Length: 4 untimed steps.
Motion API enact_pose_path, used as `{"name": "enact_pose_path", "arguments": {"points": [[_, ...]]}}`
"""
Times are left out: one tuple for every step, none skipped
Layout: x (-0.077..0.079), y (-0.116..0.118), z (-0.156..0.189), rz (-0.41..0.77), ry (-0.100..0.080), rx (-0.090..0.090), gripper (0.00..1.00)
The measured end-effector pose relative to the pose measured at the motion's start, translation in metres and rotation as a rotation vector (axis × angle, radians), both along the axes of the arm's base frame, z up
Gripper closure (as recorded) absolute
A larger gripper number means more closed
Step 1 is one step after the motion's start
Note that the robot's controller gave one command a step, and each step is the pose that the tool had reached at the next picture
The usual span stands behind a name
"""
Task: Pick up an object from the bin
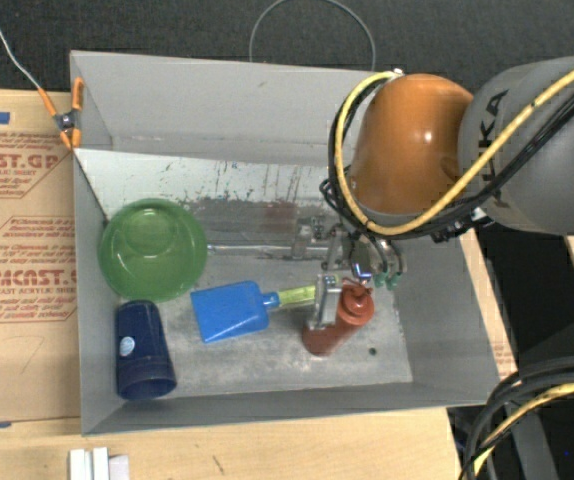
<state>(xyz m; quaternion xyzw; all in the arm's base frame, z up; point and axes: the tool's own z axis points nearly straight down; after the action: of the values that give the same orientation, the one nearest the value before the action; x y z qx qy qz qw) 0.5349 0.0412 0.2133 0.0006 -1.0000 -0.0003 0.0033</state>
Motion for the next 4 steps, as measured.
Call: {"name": "enact_pose_path", "arguments": {"points": [[0.002, 0.000, 0.004, -0.001, -0.008, 0.001, 0.00], [0.010, -0.016, -0.076, 0.109, -0.008, 0.001, 0.00], [0.013, -0.018, -0.086, 0.186, -0.008, 0.002, 1.00], [0.013, -0.018, -0.086, 0.186, -0.007, 0.002, 1.00]]}}
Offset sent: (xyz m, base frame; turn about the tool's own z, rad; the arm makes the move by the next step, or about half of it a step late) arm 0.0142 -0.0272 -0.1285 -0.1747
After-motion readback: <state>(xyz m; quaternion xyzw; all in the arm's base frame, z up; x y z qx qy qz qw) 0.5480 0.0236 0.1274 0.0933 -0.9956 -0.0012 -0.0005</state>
